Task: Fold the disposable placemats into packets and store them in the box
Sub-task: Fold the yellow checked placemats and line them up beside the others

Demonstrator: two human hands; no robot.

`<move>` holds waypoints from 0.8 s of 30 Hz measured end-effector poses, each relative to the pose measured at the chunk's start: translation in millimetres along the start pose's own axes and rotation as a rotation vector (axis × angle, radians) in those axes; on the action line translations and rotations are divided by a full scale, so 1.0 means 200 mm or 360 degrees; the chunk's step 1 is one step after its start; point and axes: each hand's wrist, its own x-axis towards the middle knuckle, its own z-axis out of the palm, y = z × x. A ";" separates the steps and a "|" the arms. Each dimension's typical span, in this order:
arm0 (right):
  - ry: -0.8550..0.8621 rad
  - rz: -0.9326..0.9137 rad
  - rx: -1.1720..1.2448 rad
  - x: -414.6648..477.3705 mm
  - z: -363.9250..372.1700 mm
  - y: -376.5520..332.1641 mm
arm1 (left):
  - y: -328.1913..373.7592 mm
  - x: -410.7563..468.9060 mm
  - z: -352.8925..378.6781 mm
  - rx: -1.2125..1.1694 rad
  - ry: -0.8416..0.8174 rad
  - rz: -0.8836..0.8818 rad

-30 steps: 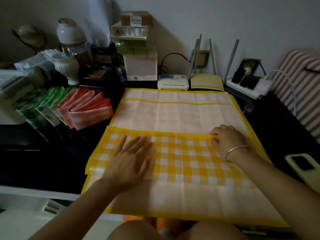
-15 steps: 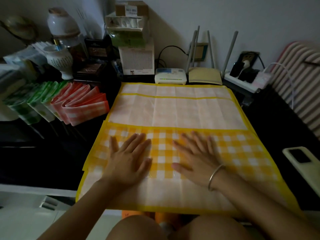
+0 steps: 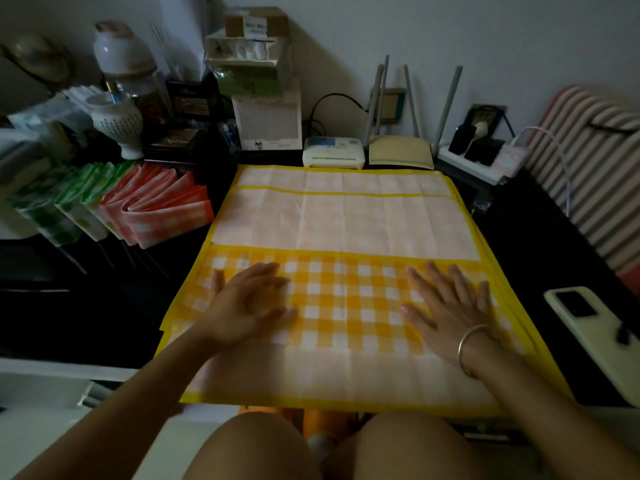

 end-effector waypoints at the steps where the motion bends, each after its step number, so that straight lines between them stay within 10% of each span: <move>1: 0.0008 0.0003 -0.0002 0.00 0.01 0.00 | 0.00 0.01 -0.01 -0.0042 0.0000 -0.0049; 7: 0.0001 -0.0007 -0.0006 0.00 0.00 0.00 | 0.24 0.11 0.00 0.0729 -0.0064 -0.0126; 20: -0.0038 -0.0082 0.0326 0.03 -0.04 0.05 | 0.55 0.31 0.07 0.1049 -0.0879 0.0206; 24: 0.0338 0.0050 0.0779 0.15 -0.09 0.07 | 0.57 0.31 0.12 0.1161 -0.0872 0.0215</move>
